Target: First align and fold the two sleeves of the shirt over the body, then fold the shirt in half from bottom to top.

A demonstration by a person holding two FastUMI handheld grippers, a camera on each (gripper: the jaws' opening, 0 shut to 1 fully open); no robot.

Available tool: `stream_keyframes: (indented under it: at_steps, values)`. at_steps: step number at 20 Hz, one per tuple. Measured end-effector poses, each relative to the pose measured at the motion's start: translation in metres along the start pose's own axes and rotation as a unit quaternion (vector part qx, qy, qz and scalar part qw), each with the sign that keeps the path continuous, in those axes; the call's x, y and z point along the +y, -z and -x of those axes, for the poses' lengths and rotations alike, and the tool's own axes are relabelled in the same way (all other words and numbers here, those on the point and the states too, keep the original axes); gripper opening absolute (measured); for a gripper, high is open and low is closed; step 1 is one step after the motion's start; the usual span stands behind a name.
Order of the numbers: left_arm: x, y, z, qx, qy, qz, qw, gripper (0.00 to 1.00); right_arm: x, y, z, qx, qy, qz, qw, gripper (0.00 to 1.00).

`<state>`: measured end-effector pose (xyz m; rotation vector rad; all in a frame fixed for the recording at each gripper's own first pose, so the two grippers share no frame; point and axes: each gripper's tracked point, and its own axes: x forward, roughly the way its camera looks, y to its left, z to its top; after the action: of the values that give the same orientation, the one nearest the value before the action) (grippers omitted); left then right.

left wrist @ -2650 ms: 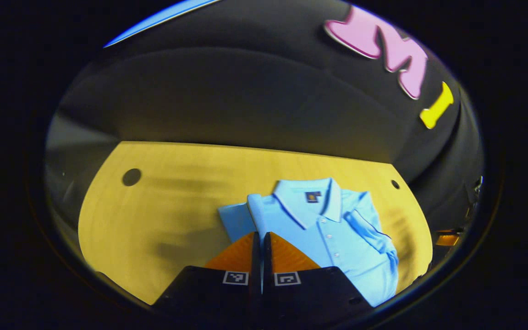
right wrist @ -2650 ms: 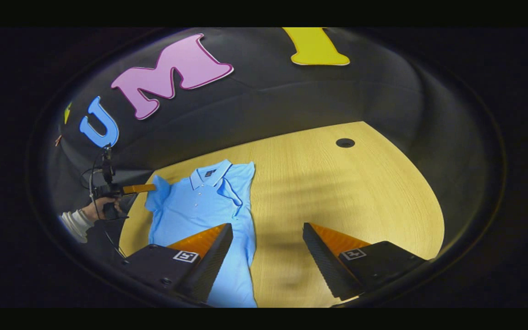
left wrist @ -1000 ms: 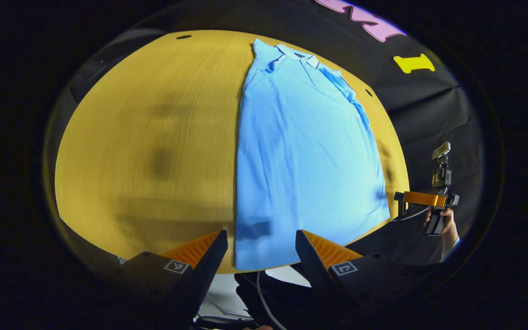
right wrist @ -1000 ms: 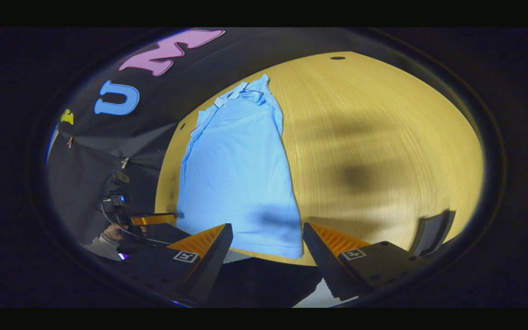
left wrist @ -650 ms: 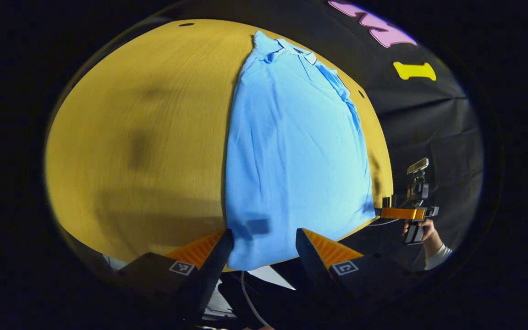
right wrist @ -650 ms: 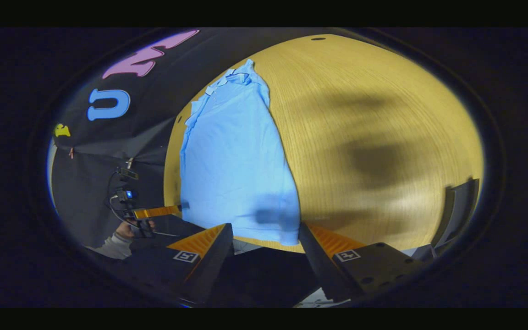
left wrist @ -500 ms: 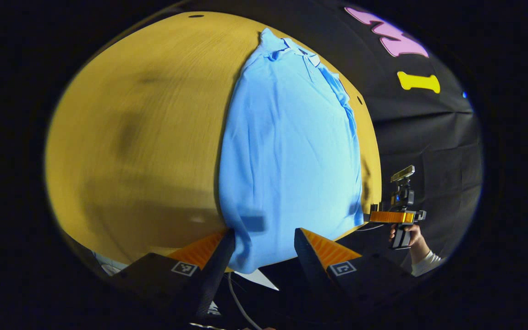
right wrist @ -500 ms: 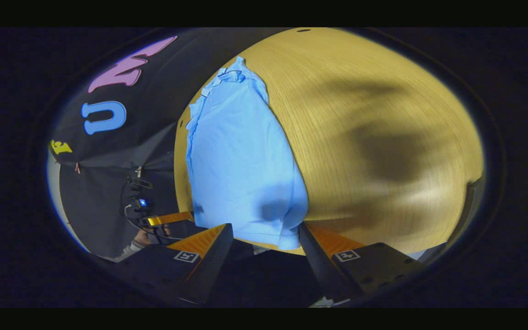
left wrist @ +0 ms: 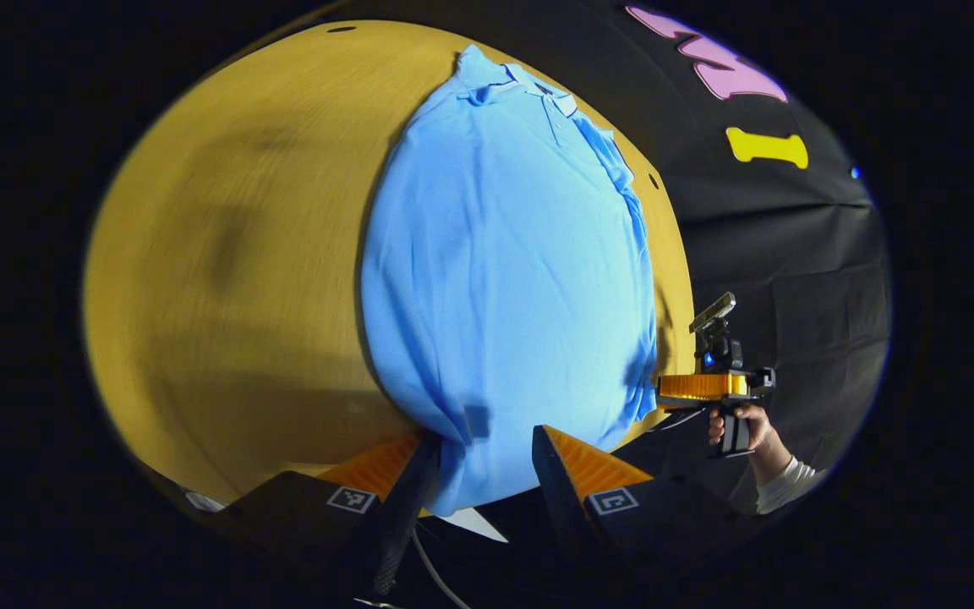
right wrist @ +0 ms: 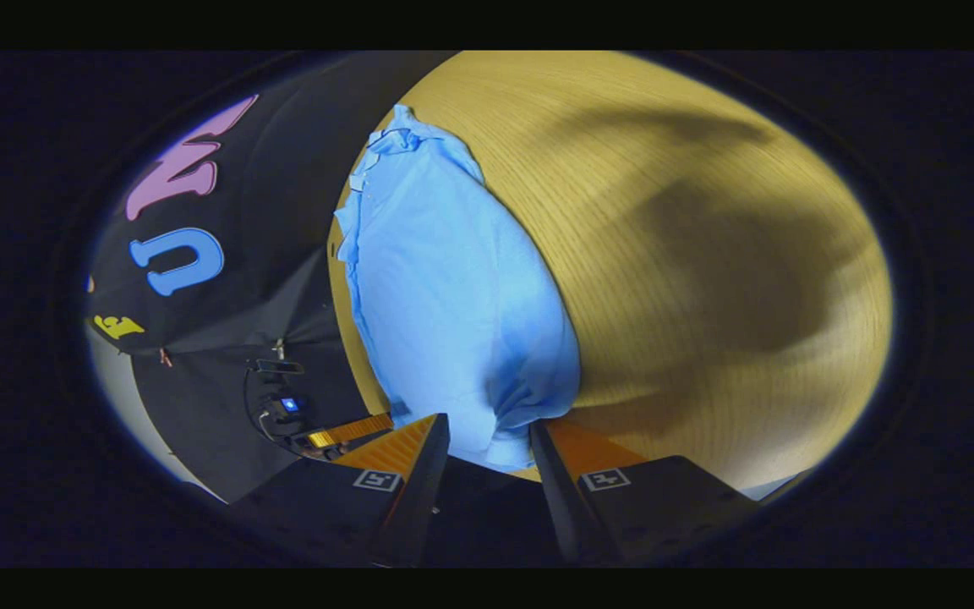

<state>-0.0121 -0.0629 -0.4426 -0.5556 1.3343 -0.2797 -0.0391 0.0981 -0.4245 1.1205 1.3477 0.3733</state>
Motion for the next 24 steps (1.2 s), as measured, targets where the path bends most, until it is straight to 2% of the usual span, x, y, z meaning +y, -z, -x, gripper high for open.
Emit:
stream_keyframes:
  at_steps: [1, 2, 3, 4, 6, 7, 8, 9, 10, 11, 12, 13, 15, 16, 17, 18, 19, 20, 22, 24]
  values:
    - [0.002, -0.002, -0.001, -0.003, -0.003, 0.005, 1.0, 0.76, -0.003, 0.0, -0.002, 0.0, 0.007, 0.0, 1.0, 0.66]
    - [0.011, -0.001, -0.006, -0.003, -0.02, 0.003, 1.0, 0.75, -0.003, 0.0, -0.004, -0.001, 0.004, -0.007, 1.0, 0.52]
    - [0.009, -0.002, -0.008, -0.005, -0.015, 0.01, 1.0, 0.57, -0.001, -0.001, -0.006, -0.001, 0.0, -0.017, 1.0, 0.41]
    - [0.008, -0.001, -0.007, -0.008, -0.013, 0.017, 1.0, 0.39, 0.002, -0.001, -0.01, -0.001, -0.005, -0.028, 1.0, 0.44]
    - [0.009, -0.003, -0.009, -0.012, -0.018, 0.015, 1.0, 0.37, 0.003, 0.005, -0.02, 0.006, -0.001, -0.031, 1.0, 0.44]
    - [0.008, -0.003, -0.009, -0.014, -0.019, 0.016, 1.0, 0.3, -0.002, 0.004, -0.024, 0.002, 0.007, -0.028, 1.0, 0.47]
    - [0.011, -0.003, -0.011, -0.015, -0.028, 0.014, 0.999, 0.32, -0.001, 0.004, -0.027, 0.0, 0.004, -0.036, 0.999, 0.28]
    - [0.015, -0.002, -0.013, -0.014, -0.035, 0.007, 0.999, 0.26, 0.0, 0.003, -0.023, -0.001, 0.0, -0.044, 0.999, 0.25]
    - [0.011, -0.001, -0.011, -0.016, -0.026, 0.007, 1.0, 0.14, -0.003, 0.005, -0.027, -0.003, 0.008, -0.042, 0.999, 0.21]
    - [0.009, 0.0, -0.011, -0.013, -0.02, 0.006, 1.0, 0.13, -0.003, 0.004, -0.022, -0.007, 0.006, -0.042, 0.999, 0.17]
    - [0.007, -0.001, -0.012, -0.018, -0.013, 0.011, 1.0, 0.12, -0.002, 0.006, -0.035, -0.005, 0.002, -0.044, 0.999, 0.08]
    - [0.007, -0.002, -0.012, -0.013, -0.008, 0.018, 1.0, 0.06, -0.001, 0.003, -0.034, -0.008, 0.0, -0.05, 0.999, 0.09]
    - [0.005, -0.003, -0.013, -0.013, 0.003, 0.025, 1.0, 0.06, -0.001, 0.004, -0.03, -0.008, -0.003, -0.051, 0.999, 0.1]
    - [0.005, -0.003, -0.012, -0.016, 0.005, 0.02, 1.0, 0.06, -0.001, 0.004, -0.029, -0.008, -0.006, -0.054, 0.998, 0.0]
    - [0.005, -0.003, -0.011, -0.016, 0.007, 0.017, 1.0, 0.06, -0.001, 0.004, -0.028, -0.009, -0.01, -0.06, 0.998, 0.0]
    - [0.004, -0.003, -0.009, -0.02, 0.013, 0.017, 1.0, 0.01, 0.0, 0.004, -0.03, -0.011, -0.013, -0.062, 0.998, 0.05]
    - [-0.002, -0.003, -0.006, -0.022, 0.027, 0.021, 0.999, 0.06, -0.001, 0.004, -0.029, -0.01, -0.016, -0.059, 0.998, 0.1]
    - [-0.007, -0.007, -0.004, -0.028, 0.038, 0.024, 0.999, 0.06, 0.004, 0.005, -0.028, -0.01, -0.027, -0.057, 0.998, 0.05]
    - [-0.013, -0.016, 0.002, -0.041, 0.046, 0.008, 0.998, 0.06, 0.021, 0.004, -0.023, -0.009, -0.064, -0.062, 0.996, 0.05]
    - [-0.024, -0.025, 0.009, -0.053, 0.057, -0.013, 0.997, 0.06, 0.034, 0.002, -0.019, -0.017, -0.08, -0.039, 0.996, 0.05]
